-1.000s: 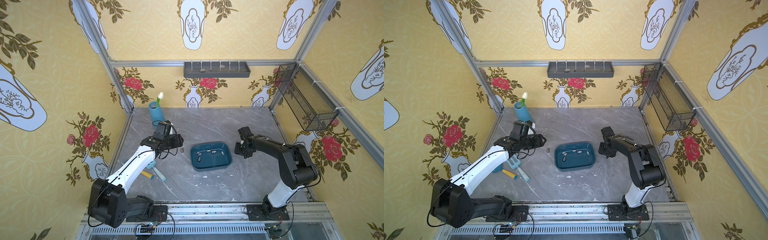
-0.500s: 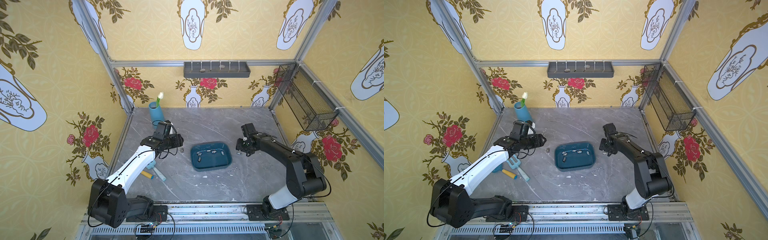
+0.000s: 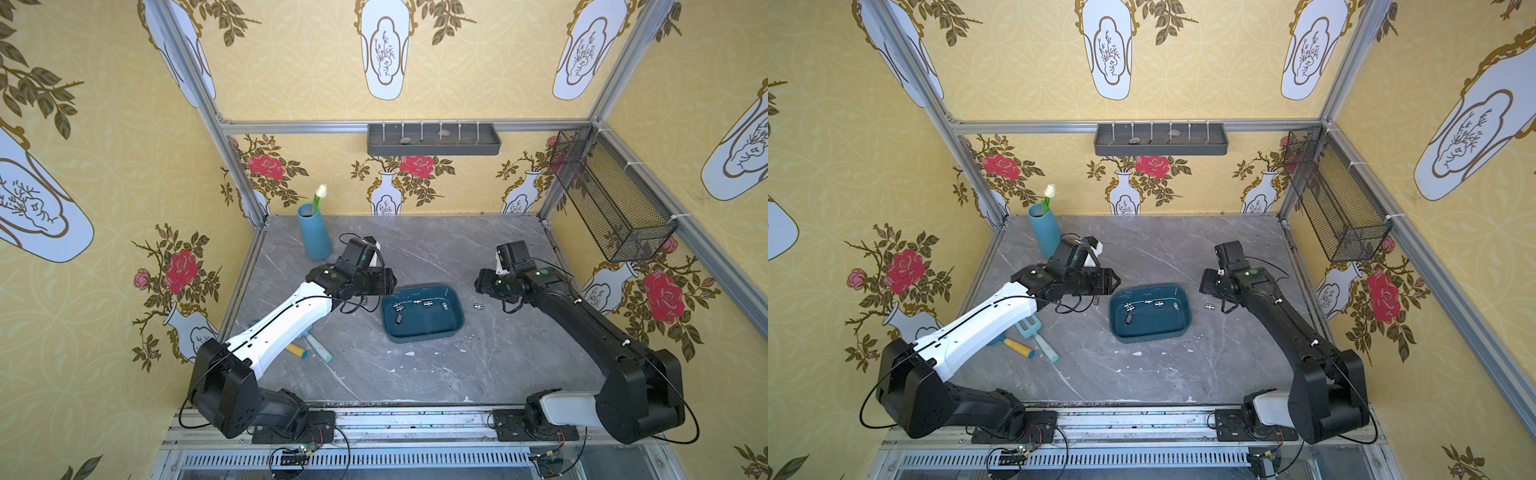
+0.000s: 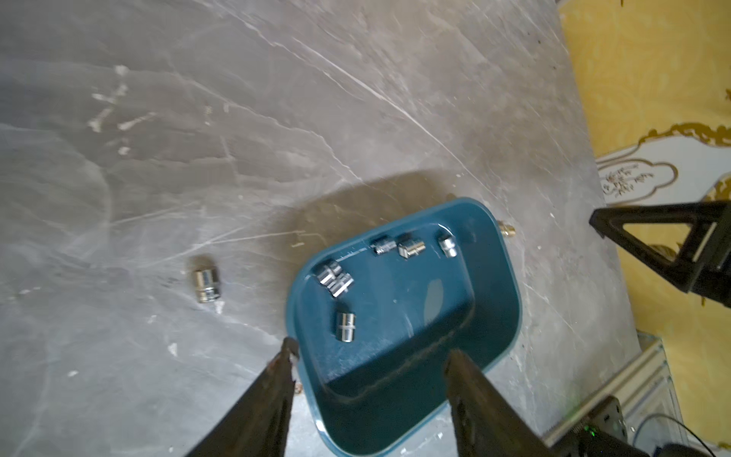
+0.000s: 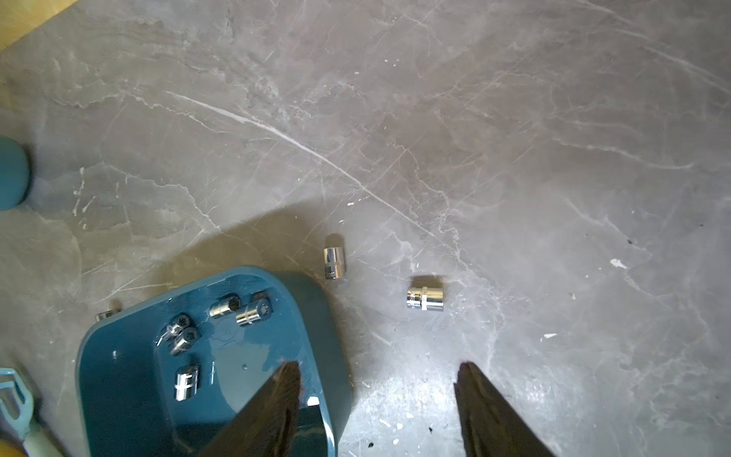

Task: Take out the socket from the storage box
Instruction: Pick up the socket head from the storage box.

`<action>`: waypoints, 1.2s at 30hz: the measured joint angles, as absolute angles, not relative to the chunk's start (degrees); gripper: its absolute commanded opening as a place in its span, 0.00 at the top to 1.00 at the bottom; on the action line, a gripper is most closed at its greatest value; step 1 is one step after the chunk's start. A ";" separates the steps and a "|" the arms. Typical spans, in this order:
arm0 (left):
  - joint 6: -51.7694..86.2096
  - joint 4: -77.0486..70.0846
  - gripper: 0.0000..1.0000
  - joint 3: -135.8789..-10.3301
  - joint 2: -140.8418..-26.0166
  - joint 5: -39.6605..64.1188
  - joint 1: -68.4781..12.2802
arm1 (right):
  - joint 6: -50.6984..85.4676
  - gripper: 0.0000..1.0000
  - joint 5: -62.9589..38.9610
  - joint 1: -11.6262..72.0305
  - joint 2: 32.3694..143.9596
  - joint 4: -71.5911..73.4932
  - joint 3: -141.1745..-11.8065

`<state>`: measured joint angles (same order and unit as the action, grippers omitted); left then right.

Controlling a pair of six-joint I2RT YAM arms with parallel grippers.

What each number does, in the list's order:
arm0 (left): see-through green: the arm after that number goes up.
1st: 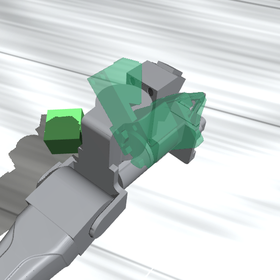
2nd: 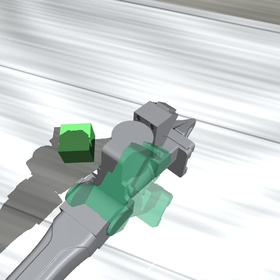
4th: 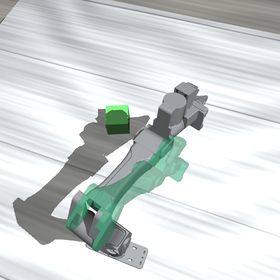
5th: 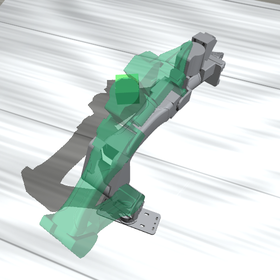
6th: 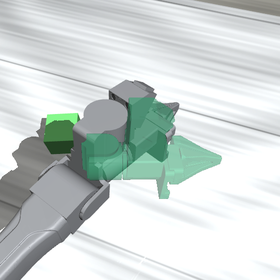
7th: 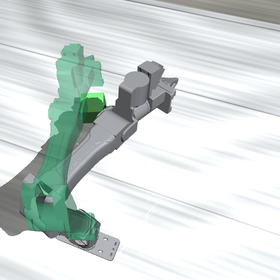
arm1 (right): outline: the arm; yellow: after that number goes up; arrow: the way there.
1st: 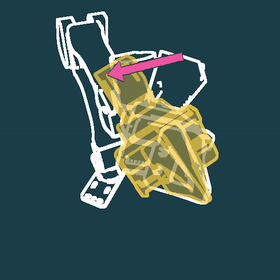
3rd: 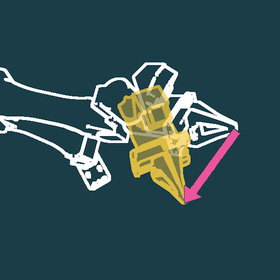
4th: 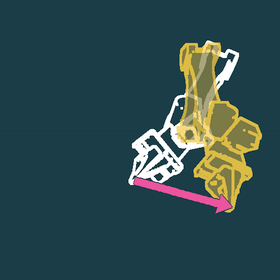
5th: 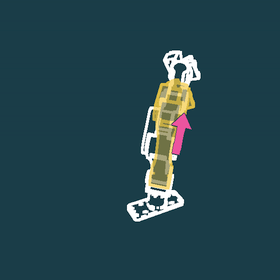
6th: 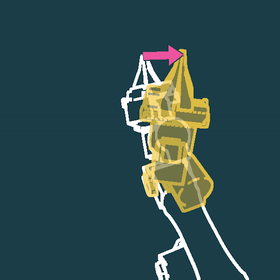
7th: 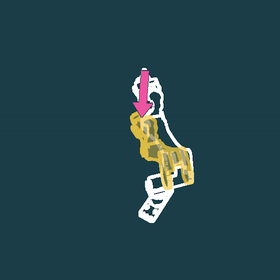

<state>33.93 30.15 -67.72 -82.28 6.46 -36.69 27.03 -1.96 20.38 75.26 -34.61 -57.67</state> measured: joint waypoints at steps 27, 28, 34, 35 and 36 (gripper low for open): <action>33.15 32.73 0.45 -70.52 -103.81 2.15 -46.89 | 28.67 0.32 -4.60 20.95 70.87 -34.02 -52.21; 32.99 32.73 0.45 -70.52 -104.03 1.89 -46.89 | 28.67 0.32 -4.60 20.95 70.87 -34.04 -52.10; 31.97 32.53 0.49 -70.52 -105.89 0.27 -46.89 | 28.64 0.32 -4.73 20.95 70.87 -33.34 -51.44; 31.94 32.42 0.50 -70.52 -106.24 -0.01 -46.89 | 28.64 0.32 -4.73 20.95 70.87 -33.01 -51.27; 31.92 32.23 0.51 -70.52 -106.43 -0.21 -46.89 | 28.64 0.32 -4.71 20.95 70.87 -32.80 -51.13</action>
